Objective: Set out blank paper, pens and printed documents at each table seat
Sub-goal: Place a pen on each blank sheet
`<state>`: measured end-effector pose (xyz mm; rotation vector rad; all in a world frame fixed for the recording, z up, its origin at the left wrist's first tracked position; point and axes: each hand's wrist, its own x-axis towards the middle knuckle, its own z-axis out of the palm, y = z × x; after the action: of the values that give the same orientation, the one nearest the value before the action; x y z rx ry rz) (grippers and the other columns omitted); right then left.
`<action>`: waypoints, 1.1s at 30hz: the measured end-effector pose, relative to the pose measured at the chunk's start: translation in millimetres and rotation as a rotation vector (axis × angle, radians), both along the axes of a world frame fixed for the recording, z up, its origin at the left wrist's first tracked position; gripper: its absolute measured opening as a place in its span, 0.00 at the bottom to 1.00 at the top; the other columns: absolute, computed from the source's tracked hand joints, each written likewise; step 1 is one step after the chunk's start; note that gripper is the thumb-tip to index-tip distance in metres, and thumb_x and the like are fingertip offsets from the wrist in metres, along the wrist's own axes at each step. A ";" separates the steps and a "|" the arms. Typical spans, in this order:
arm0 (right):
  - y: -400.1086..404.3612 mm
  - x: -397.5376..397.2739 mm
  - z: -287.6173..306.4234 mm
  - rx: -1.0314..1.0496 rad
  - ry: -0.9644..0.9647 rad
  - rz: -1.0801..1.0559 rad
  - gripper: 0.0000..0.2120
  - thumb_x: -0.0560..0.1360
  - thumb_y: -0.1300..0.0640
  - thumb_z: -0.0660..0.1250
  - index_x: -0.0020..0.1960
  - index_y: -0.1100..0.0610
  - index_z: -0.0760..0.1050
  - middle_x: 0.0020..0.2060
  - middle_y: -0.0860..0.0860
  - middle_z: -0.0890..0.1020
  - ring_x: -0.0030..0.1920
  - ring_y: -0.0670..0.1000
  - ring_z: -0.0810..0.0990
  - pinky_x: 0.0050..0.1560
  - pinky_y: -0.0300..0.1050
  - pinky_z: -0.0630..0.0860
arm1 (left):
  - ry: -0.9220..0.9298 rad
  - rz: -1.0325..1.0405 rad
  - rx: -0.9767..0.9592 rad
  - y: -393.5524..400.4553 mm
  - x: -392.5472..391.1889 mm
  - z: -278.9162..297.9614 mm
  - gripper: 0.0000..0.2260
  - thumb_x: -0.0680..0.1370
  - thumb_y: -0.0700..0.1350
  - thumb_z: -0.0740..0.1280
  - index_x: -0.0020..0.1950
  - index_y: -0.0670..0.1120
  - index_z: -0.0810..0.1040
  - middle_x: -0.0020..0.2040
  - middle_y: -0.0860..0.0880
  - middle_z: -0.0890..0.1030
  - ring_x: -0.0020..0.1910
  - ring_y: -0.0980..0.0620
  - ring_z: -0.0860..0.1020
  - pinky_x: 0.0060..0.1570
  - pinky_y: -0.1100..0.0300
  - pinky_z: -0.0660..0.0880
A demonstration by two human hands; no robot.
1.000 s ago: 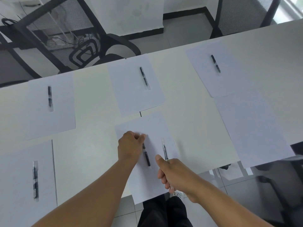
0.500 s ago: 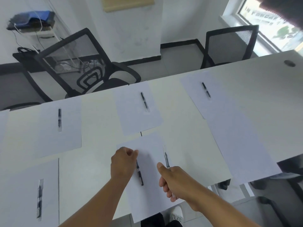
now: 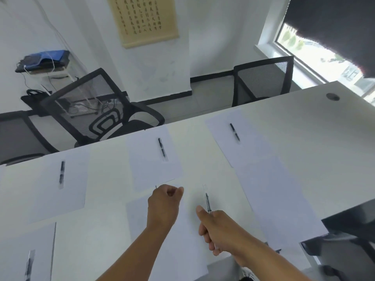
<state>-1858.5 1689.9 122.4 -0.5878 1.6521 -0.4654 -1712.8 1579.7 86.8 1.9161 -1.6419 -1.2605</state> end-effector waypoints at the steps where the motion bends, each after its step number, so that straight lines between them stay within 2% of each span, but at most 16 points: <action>1: 2.4 -16.4 -0.2 -0.007 0.000 0.001 0.30 0.85 0.32 0.54 0.45 0.56 0.78 0.36 0.51 0.77 0.33 0.51 0.76 0.37 0.43 0.76 | 0.011 -0.002 -0.018 2.7 -18.2 3.7 0.10 0.83 0.54 0.72 0.48 0.50 0.83 0.42 0.54 0.86 0.45 0.54 0.84 0.41 0.59 0.75; 6: 12.6 -84.6 1.5 -0.013 0.011 0.056 0.30 0.84 0.32 0.53 0.45 0.56 0.77 0.34 0.50 0.75 0.33 0.51 0.75 0.37 0.43 0.75 | 0.102 0.106 -0.027 19.9 -84.0 23.9 0.14 0.83 0.52 0.70 0.43 0.45 0.84 0.36 0.52 0.86 0.34 0.58 0.84 0.39 0.59 0.76; 9: 22.5 -131.7 1.5 -0.008 0.025 0.087 0.29 0.85 0.32 0.53 0.45 0.55 0.76 0.32 0.50 0.73 0.31 0.51 0.72 0.36 0.43 0.72 | 0.175 0.115 0.013 38.3 -132.2 34.7 0.15 0.83 0.51 0.70 0.42 0.44 0.85 0.36 0.51 0.87 0.33 0.57 0.83 0.44 0.53 0.81; 12: 28.0 -174.6 -2.5 -0.004 0.058 0.101 0.30 0.85 0.32 0.53 0.46 0.56 0.77 0.32 0.50 0.72 0.30 0.51 0.70 0.37 0.43 0.72 | 0.209 0.083 0.026 53.7 -179.9 42.2 0.15 0.84 0.52 0.70 0.42 0.45 0.86 0.37 0.50 0.87 0.33 0.57 0.83 0.48 0.51 0.83; 18: 39.8 -220.9 -18.5 0.047 0.079 0.098 0.31 0.85 0.32 0.53 0.46 0.57 0.79 0.34 0.52 0.74 0.32 0.53 0.72 0.39 0.45 0.75 | 0.121 -0.019 0.050 71.9 -241.1 46.1 0.16 0.83 0.55 0.69 0.43 0.44 0.86 0.39 0.53 0.87 0.35 0.58 0.84 0.43 0.59 0.78; 22: 47.2 -239.0 -26.7 0.067 0.074 0.106 0.29 0.85 0.34 0.53 0.46 0.57 0.77 0.34 0.52 0.72 0.31 0.52 0.71 0.39 0.45 0.72 | 0.056 -0.100 0.064 76.3 -265.7 40.2 0.17 0.82 0.55 0.70 0.44 0.43 0.86 0.41 0.50 0.88 0.41 0.51 0.86 0.43 0.60 0.78; 26: 50.5 -248.7 -32.3 0.050 0.088 0.125 0.28 0.86 0.36 0.53 0.45 0.56 0.77 0.31 0.49 0.73 0.30 0.50 0.71 0.37 0.43 0.72 | 0.033 -0.160 0.076 77.7 -279.9 28.1 0.14 0.81 0.53 0.72 0.41 0.46 0.86 0.39 0.53 0.87 0.40 0.52 0.85 0.44 0.57 0.82; 30: 51.3 -259.5 -42.2 0.038 0.091 0.128 0.28 0.86 0.35 0.53 0.43 0.56 0.76 0.24 0.45 0.69 0.28 0.49 0.68 0.35 0.43 0.69 | -0.004 -0.195 0.086 76.6 -293.5 13.0 0.15 0.81 0.52 0.72 0.39 0.46 0.87 0.38 0.53 0.87 0.39 0.53 0.85 0.42 0.58 0.81; 33: 50.9 -264.0 -53.2 0.008 0.107 0.145 0.28 0.85 0.33 0.54 0.44 0.56 0.74 0.26 0.46 0.69 0.28 0.48 0.66 0.34 0.42 0.66 | 0.003 -0.181 0.127 72.8 -301.0 4.7 0.13 0.80 0.50 0.72 0.38 0.46 0.87 0.37 0.53 0.87 0.36 0.55 0.85 0.41 0.61 0.79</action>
<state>-2122.5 1740.8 69.3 -0.7319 1.6981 -0.3254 -2013.8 1652.5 91.6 1.8694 -1.8079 -1.4695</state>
